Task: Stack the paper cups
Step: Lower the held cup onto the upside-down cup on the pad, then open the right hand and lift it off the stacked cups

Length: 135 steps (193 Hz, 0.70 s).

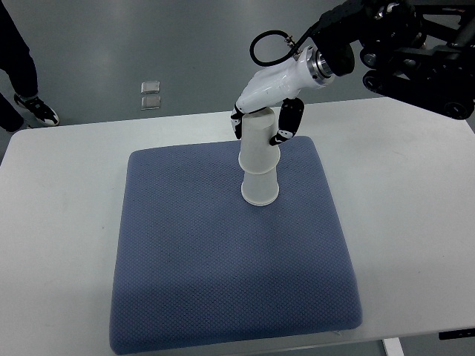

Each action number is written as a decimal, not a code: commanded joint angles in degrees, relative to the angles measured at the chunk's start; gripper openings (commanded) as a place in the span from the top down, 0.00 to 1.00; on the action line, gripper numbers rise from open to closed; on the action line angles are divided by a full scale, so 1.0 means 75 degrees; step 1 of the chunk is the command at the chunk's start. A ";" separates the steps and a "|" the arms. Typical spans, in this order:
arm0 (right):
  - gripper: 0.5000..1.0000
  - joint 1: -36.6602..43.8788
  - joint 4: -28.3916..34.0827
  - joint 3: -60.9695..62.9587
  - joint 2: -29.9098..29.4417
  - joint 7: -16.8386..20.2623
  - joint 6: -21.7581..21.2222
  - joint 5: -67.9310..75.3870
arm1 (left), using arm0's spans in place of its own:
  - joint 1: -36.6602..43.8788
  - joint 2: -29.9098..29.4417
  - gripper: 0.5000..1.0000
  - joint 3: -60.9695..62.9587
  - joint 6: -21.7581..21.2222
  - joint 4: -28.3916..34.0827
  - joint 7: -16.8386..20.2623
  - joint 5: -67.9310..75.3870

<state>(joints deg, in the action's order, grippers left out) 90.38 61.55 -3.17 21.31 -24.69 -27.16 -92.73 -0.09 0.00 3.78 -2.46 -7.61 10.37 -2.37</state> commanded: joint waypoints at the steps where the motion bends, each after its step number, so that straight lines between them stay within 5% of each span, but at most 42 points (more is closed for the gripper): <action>1: 0.68 -0.0051 -0.0015 0.0001 -0.0075 0.0011 0.0000 -0.0011 | 0.0000 0.0000 0.00 0.0000 0.0000 0.0007 0.0000 -0.0001; 65: 0.67 -0.0297 -0.0179 0.0001 -0.0181 0.0035 0.0246 -0.0022 | 0.0000 0.0000 0.00 0.0000 0.0000 -0.0005 0.0000 -0.0001; 76: 0.61 -0.0379 -0.0284 0.0001 -0.0193 0.0035 0.0328 -0.0022 | 0.0000 0.0000 0.00 0.0000 0.0000 -0.0005 0.0000 0.0011; 95: 0.32 -0.0449 -0.0436 0.0001 -0.0286 0.0046 0.0527 -0.0011 | 0.0000 0.0000 0.00 0.0000 0.0000 -0.0005 0.0000 -0.0001; 135: 0.28 -0.0531 -0.0472 0.0001 -0.0298 0.0046 0.0562 0.0013 | 0.0000 0.0000 0.00 0.0000 0.0000 -0.0005 0.0000 0.0011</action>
<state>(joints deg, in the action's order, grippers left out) 86.57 58.06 -3.16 19.17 -24.35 -23.00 -92.75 -0.09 0.00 3.78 -2.46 -7.61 10.37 -2.37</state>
